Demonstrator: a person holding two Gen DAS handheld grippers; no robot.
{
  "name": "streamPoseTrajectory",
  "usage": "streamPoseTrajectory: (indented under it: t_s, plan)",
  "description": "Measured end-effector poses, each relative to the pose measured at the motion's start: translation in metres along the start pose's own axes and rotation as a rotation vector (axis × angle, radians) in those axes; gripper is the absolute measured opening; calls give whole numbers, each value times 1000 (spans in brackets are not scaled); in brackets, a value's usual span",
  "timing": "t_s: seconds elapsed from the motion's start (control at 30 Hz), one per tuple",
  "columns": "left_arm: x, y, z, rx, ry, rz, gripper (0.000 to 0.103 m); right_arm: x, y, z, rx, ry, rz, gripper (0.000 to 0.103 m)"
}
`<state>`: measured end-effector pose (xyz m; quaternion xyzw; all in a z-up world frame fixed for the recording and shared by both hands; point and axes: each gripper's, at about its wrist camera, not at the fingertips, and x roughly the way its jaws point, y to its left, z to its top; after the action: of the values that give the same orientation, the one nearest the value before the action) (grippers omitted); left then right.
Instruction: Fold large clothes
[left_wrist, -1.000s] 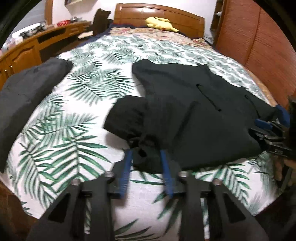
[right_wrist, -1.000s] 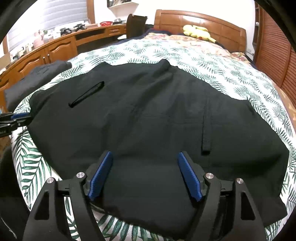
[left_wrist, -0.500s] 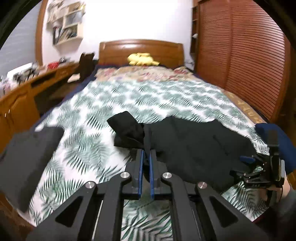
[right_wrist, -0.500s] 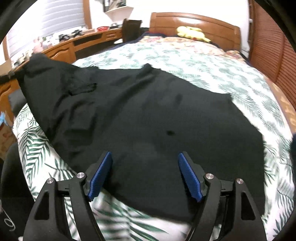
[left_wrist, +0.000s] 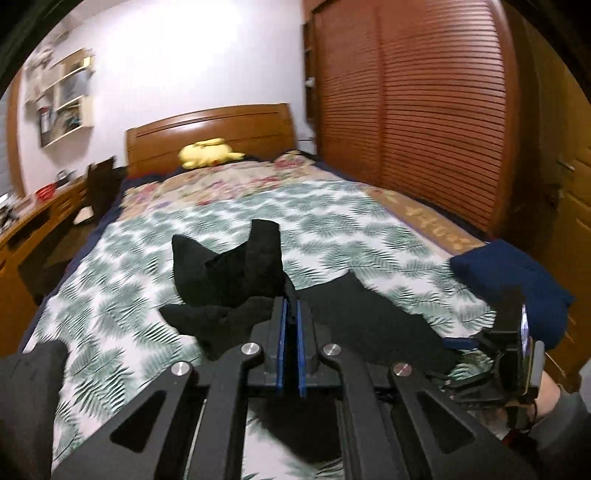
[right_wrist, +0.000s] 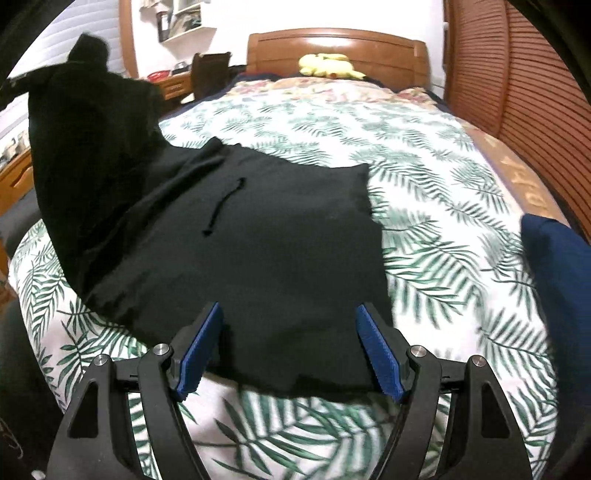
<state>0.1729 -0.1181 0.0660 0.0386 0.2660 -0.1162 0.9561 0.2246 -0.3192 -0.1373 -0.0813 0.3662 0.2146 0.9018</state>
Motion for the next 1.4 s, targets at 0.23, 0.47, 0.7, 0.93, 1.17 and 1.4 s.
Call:
streamPoseTrajectory:
  t_s: [0.23, 0.47, 0.7, 0.93, 1.17, 1.4]
  plan:
    - [25, -67, 22, 76, 11, -102, 1, -23, -25, -9, 43, -18, -31, 75]
    - [66, -109, 11, 131, 101, -162, 1, -40, -55, -19, 105, -30, -64, 75]
    - [86, -117, -15, 98, 177, -194, 1, -53, -64, -22, 124, -47, -74, 75]
    - [52, -112, -1, 63, 140, -214, 5, -58, -63, -11, 124, -72, -73, 75]
    - [22, -101, 0, 80, 106, -224, 6, -71, -52, 15, 114, -127, -54, 75]
    - [16, -64, -19, 61, 121, -162, 7, -77, -33, 46, 89, -191, -6, 75]
